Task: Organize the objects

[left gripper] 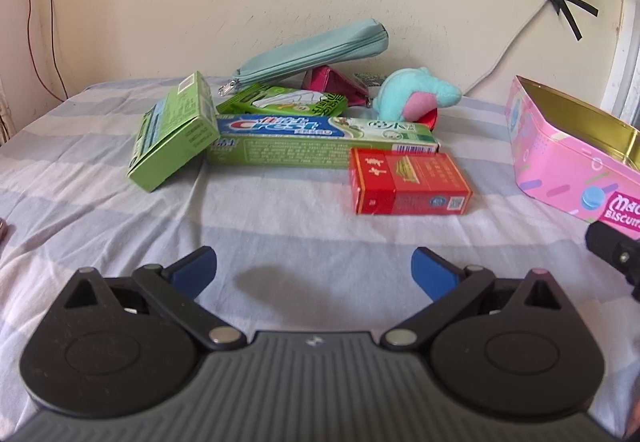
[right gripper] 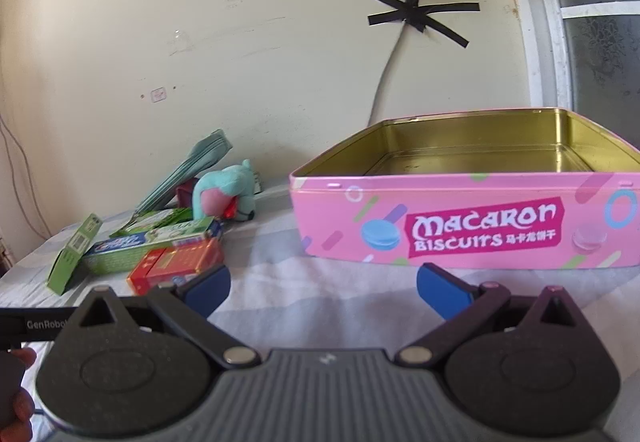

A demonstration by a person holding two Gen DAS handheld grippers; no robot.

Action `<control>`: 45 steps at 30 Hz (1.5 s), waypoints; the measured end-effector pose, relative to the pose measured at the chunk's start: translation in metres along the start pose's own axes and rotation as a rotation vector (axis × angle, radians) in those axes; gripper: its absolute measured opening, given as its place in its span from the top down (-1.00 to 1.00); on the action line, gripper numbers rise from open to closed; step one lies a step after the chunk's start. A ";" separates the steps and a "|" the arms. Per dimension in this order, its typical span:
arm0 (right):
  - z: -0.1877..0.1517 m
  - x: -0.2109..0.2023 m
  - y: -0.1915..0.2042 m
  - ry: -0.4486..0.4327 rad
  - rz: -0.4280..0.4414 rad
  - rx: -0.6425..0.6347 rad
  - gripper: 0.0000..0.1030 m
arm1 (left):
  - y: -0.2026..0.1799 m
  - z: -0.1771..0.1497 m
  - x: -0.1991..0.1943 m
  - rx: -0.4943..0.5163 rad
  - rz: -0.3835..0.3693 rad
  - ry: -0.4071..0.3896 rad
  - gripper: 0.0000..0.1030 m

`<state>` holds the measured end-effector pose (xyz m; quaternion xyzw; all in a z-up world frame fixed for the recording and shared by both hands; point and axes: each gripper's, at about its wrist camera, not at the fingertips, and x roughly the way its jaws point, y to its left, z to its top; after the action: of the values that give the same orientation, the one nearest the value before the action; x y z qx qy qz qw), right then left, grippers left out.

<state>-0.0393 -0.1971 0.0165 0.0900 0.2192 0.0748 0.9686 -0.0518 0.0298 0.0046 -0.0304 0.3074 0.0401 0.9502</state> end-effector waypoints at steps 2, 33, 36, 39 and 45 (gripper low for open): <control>-0.004 -0.003 0.006 0.006 0.019 -0.028 -1.00 | 0.003 -0.005 -0.007 -0.007 -0.020 0.018 -1.00; -0.017 0.001 0.006 0.198 0.234 0.041 -1.00 | 0.023 -0.032 -0.026 0.019 -0.003 0.069 -1.00; -0.019 -0.001 0.009 0.191 0.213 0.029 -1.00 | 0.027 -0.027 -0.030 -0.002 -0.018 0.052 -1.00; -0.018 -0.005 0.013 0.169 0.197 0.014 -1.00 | 0.025 -0.019 -0.035 0.015 -0.011 0.010 -1.00; -0.014 -0.010 0.021 0.132 0.203 -0.015 -1.00 | 0.034 -0.007 -0.033 0.011 0.001 -0.009 -1.00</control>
<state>-0.0563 -0.1760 0.0122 0.0995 0.2718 0.1797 0.9402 -0.0856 0.0614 0.0171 -0.0246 0.3036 0.0390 0.9517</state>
